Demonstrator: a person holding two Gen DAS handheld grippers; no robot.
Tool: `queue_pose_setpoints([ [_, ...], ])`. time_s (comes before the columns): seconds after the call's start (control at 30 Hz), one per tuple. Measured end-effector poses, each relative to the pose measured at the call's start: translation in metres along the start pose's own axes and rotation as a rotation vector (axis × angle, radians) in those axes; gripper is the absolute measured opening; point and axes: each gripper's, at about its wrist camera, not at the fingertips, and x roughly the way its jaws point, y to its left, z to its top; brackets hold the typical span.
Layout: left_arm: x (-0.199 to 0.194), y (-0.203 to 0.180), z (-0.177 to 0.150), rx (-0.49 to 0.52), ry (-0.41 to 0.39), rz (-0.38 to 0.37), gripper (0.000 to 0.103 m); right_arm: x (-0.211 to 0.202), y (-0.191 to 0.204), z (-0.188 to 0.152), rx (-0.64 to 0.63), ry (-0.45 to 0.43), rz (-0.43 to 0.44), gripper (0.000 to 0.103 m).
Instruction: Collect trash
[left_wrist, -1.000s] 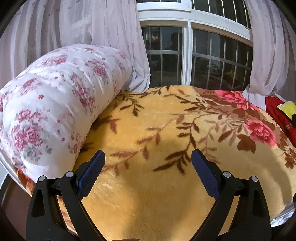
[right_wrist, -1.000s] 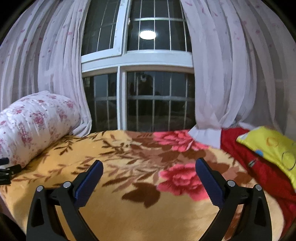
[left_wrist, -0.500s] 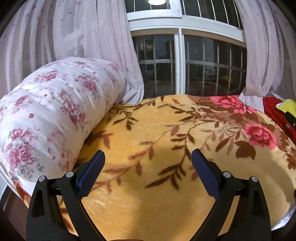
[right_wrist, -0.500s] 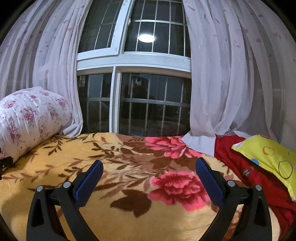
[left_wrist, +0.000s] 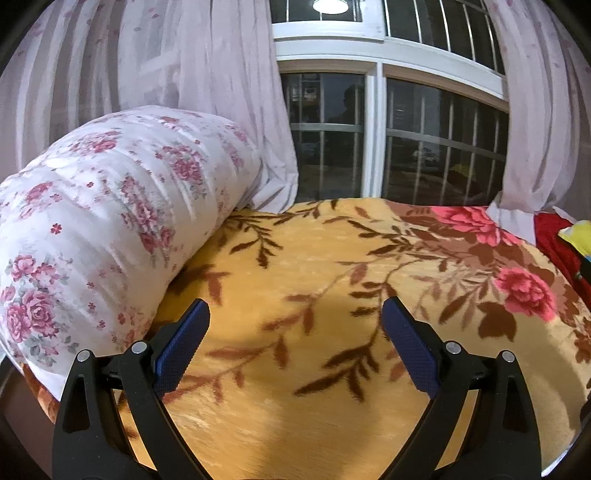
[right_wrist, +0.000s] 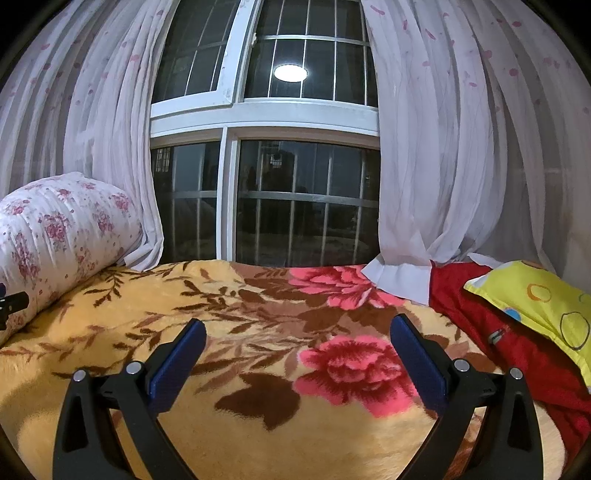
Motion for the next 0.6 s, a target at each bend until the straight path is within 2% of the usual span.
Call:
queue_pose_setpoints([
  [0.6,0.012,0.011,-0.009,-0.009,0.022,0.026,0.092,0.012,0.007,-0.010,-0.018,0.033,-0.004,0.099],
])
